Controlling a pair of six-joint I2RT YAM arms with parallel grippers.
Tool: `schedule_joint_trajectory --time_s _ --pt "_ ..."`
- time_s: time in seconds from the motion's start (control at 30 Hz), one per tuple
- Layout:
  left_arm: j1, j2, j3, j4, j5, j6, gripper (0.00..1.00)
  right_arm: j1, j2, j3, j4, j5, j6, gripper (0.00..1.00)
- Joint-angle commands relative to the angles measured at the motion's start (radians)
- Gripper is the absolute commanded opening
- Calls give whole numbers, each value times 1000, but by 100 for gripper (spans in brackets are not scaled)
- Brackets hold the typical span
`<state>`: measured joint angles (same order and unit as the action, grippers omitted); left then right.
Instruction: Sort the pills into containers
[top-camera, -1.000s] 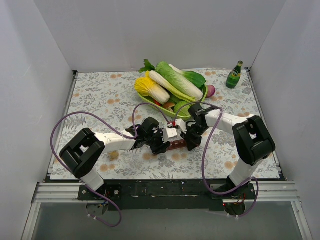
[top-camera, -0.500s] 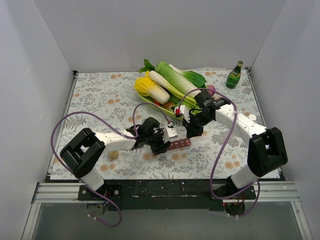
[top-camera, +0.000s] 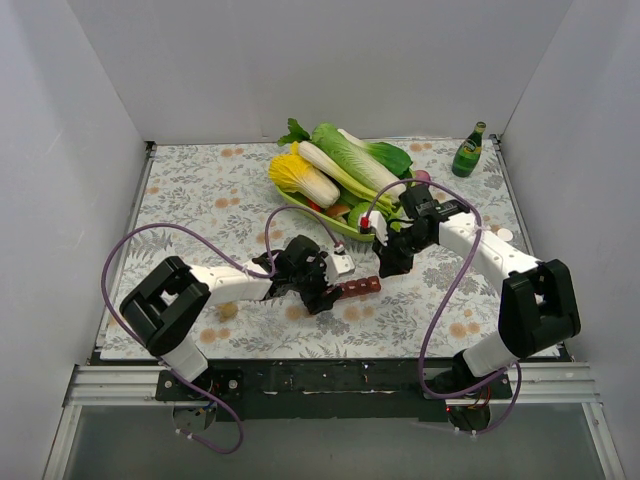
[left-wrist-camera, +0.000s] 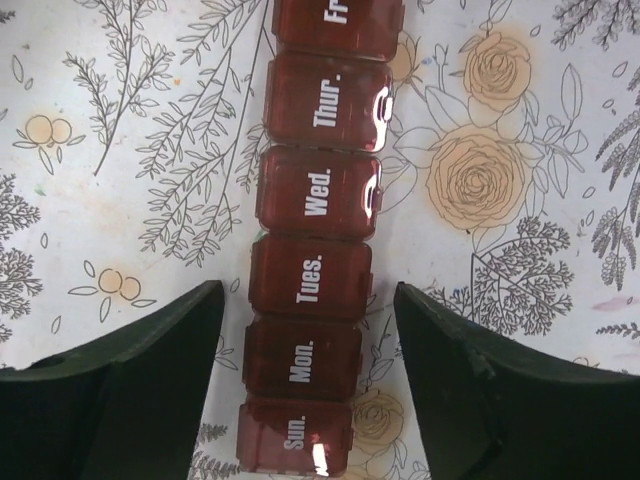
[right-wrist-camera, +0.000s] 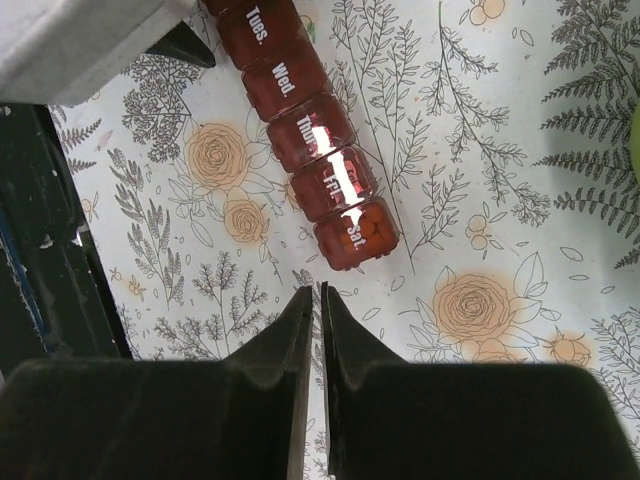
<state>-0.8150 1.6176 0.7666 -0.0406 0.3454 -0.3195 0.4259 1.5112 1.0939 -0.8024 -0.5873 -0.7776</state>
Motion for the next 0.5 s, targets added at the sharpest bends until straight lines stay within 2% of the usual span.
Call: schedule_joint_trajectory --time_s 0.0,0.03,0.07,0.1,0.23,0.3,0.33,0.37,0.43,0.47 --pt "-1 -50 -13 -27 -42 -53 75 -18 -61 -9 48 -34 20 16" --pt "-1 -61 -18 -22 -45 -58 81 -27 -68 -5 46 -39 23 18" --pt "-1 -70 -23 -15 -42 -62 95 -38 -75 6 43 -43 23 23" --pt "-1 -94 -26 -10 -43 -78 98 -62 -92 12 39 -49 20 25" --pt "-1 -200 -39 1 -32 -122 98 -137 -158 40 9 -66 5 39" --pt "-1 -261 -47 13 -39 -151 98 -186 -218 56 6 -68 1 49" --pt "0 -342 -55 19 -46 -186 98 -205 -242 61 11 -65 1 55" --pt "2 -382 -65 36 -60 -205 98 -225 -268 61 43 -60 8 69" --pt "11 -471 -75 62 -72 -259 98 -289 -356 58 86 -37 64 83" --pt "16 -555 -75 70 -103 -327 98 -314 -418 55 159 -31 90 95"
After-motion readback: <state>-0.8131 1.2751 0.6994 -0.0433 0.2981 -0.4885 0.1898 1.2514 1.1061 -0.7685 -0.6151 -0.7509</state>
